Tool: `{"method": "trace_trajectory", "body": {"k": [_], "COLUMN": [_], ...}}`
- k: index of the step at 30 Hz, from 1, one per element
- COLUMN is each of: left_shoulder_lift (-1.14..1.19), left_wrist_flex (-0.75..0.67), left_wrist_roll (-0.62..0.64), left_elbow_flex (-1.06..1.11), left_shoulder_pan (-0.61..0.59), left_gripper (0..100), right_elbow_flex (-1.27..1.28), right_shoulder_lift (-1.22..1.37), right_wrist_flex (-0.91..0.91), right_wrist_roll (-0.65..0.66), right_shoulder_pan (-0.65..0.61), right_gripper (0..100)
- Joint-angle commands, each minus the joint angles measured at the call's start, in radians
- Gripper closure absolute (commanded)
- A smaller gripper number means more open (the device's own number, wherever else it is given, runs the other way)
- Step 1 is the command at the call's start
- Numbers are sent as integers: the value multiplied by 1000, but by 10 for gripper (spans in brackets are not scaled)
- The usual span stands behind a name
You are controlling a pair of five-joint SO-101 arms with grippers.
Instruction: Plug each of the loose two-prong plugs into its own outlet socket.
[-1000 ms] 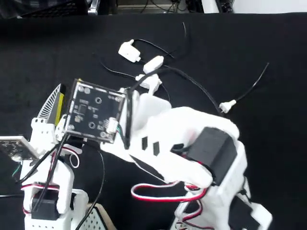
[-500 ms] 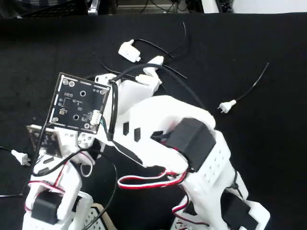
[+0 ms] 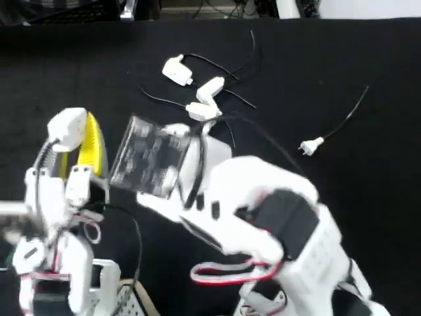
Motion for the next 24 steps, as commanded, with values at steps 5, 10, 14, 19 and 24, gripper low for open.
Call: {"method": "trace_trajectory", "body": {"k": [5, 10, 14, 19, 24], "left_shoulder_lift": [-2, 0, 0, 2, 2], "left_wrist_flex": [-51, -51, -51, -51, -51], "left_wrist_roll": [-5, -5, -12, -98, -341], "left_elbow_flex": [-48, 27, 131, 237, 363], "left_shoulder_pan": [-50, 21, 185, 323, 410], "left_gripper": [949, 949, 946, 945, 945], "right_elbow_flex": [237, 237, 191, 122, 84], "right_shoulder_lift": [-249, -292, -309, -329, -404], "right_wrist_flex": [-9, -11, -2, 78, 196], "right_wrist_roll": [57, 52, 49, 48, 58], "right_shoulder_pan": [8, 21, 164, 431, 500], "right_gripper": [986, 984, 983, 948, 869]}}
